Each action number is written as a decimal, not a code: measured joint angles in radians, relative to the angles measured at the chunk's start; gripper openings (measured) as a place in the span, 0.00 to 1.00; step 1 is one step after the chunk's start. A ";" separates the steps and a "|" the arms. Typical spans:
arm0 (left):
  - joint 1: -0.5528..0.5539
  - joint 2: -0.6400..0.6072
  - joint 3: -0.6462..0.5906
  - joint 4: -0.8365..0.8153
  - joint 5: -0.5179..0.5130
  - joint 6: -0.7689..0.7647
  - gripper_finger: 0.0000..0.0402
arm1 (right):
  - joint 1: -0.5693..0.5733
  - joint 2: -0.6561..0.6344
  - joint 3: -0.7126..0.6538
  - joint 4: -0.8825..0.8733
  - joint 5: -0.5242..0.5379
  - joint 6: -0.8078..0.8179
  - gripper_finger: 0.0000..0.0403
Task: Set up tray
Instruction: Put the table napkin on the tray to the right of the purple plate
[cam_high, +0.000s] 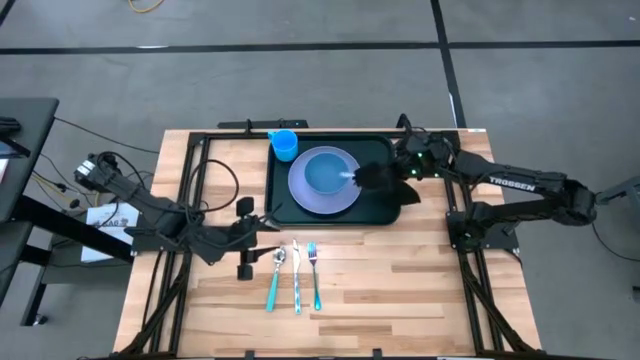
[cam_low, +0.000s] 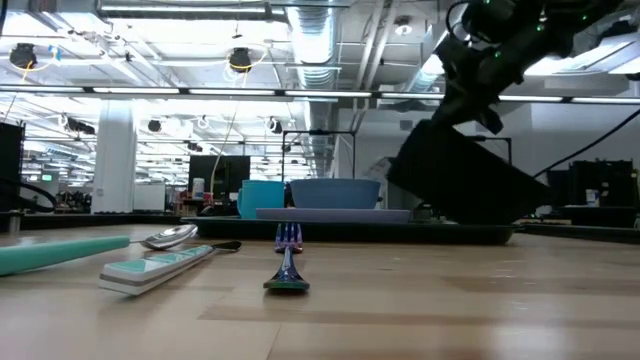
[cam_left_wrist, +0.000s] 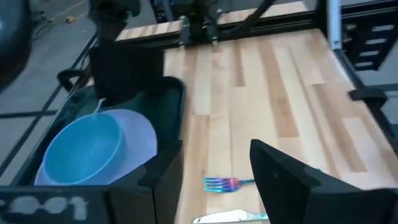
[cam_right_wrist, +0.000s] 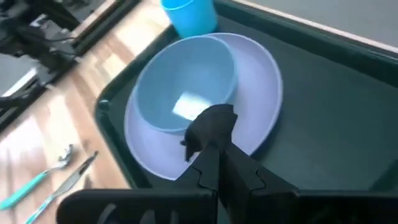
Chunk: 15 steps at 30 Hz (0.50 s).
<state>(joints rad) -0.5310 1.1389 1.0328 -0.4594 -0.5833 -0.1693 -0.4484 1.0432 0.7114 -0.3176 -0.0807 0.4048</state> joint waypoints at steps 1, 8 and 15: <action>-0.008 0.000 0.000 0.008 0.000 0.008 0.44 | 0.013 -0.003 0.002 0.001 0.000 0.004 0.00; -0.034 0.000 0.000 0.027 -0.002 0.031 0.44 | 0.177 -0.043 0.055 0.047 0.017 0.044 0.00; -0.034 0.000 0.000 0.026 -0.002 0.031 0.44 | 0.392 -0.103 0.059 0.166 0.106 0.169 0.00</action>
<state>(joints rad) -0.5652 1.1389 1.0328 -0.4335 -0.5854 -0.1379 -0.0569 0.9405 0.7704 -0.1511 0.0252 0.5740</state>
